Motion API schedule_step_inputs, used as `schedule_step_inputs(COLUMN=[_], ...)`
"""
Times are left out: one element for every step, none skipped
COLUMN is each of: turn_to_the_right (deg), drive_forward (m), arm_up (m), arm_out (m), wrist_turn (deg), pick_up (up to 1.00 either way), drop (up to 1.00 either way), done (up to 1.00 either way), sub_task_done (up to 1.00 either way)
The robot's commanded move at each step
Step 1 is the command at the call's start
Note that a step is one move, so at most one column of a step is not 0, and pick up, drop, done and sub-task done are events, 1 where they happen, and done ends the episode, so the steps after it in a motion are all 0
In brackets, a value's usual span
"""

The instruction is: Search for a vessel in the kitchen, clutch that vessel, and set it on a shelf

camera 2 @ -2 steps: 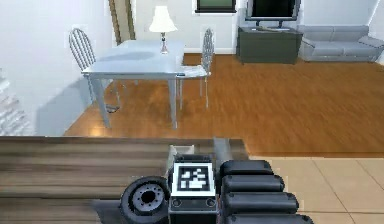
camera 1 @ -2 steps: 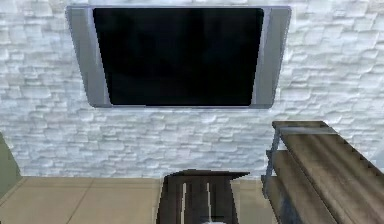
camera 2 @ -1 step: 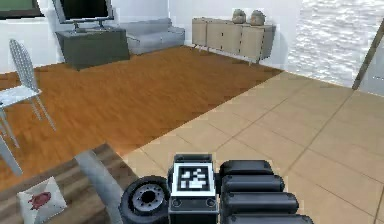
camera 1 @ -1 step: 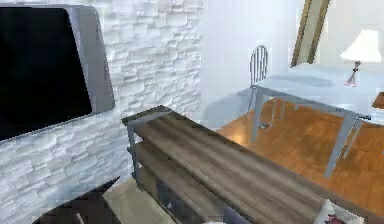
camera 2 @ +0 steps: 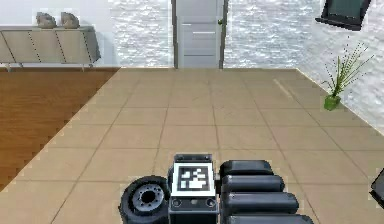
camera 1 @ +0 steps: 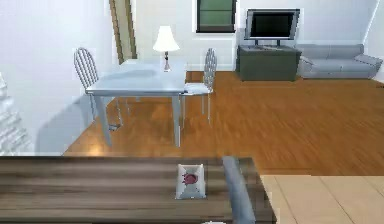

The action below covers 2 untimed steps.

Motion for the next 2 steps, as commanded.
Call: schedule_step_inputs(turn_to_the_right=[45.0, 21.0], drive_forward=[0.00, 0.00], arm_up=[0.00, 0.00], arm_out=[0.00, 0.00], wrist_turn=[0.0, 0.0], pick_up=[0.00, 0.00], drop=[0.00, 0.00], done=[0.00, 0.00], sub_task_done=[0.00, 0.00])
